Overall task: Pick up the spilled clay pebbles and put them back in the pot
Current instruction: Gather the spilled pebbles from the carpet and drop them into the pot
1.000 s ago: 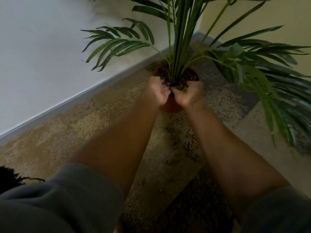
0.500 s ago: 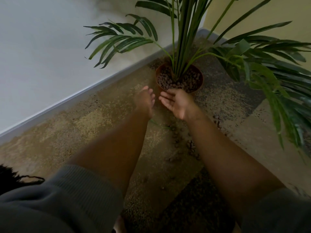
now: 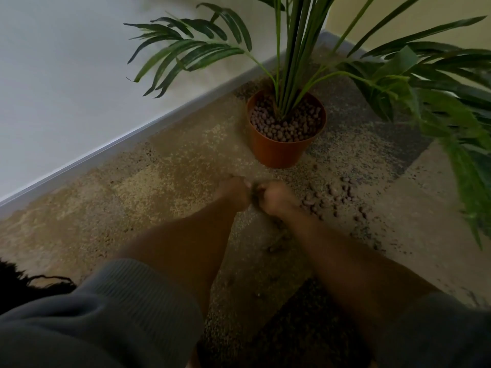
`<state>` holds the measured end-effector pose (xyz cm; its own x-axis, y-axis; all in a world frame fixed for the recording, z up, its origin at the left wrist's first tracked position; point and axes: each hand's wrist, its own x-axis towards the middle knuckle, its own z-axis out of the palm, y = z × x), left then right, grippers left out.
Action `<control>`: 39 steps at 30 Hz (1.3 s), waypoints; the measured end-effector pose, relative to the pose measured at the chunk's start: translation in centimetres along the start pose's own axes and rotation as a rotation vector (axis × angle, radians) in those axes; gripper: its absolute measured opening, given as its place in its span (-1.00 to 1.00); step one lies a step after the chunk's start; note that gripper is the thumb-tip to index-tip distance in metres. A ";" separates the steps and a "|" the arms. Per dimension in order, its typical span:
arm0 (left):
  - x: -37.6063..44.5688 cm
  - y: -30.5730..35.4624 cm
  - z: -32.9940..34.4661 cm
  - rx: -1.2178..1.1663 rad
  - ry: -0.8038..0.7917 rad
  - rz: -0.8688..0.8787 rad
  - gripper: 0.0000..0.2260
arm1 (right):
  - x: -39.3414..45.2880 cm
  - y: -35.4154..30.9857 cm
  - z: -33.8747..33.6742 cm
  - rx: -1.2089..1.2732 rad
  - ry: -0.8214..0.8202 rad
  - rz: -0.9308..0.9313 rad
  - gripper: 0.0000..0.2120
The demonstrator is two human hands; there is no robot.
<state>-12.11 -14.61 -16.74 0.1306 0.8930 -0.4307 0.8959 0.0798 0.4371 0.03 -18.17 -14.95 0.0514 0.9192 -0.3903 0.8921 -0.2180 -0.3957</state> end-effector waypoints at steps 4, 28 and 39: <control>-0.3 -0.9 0.6 0.021 0.041 -0.016 -0.72 | -0.1 0.3 0.6 -0.141 0.023 -0.016 -0.74; 0.3 3.2 -7.5 -0.193 0.610 0.608 -0.76 | 0.3 0.2 -8.4 0.208 0.724 -0.376 -0.82; 2.3 4.9 -8.0 -0.258 0.629 0.489 -0.68 | 0.9 2.2 -9.5 0.188 0.730 -0.223 -0.77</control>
<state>-10.82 -8.57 -9.28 0.1495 0.9278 0.3418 0.6645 -0.3503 0.6601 6.29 -14.70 -8.25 0.2199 0.9164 0.3345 0.8286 0.0055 -0.5598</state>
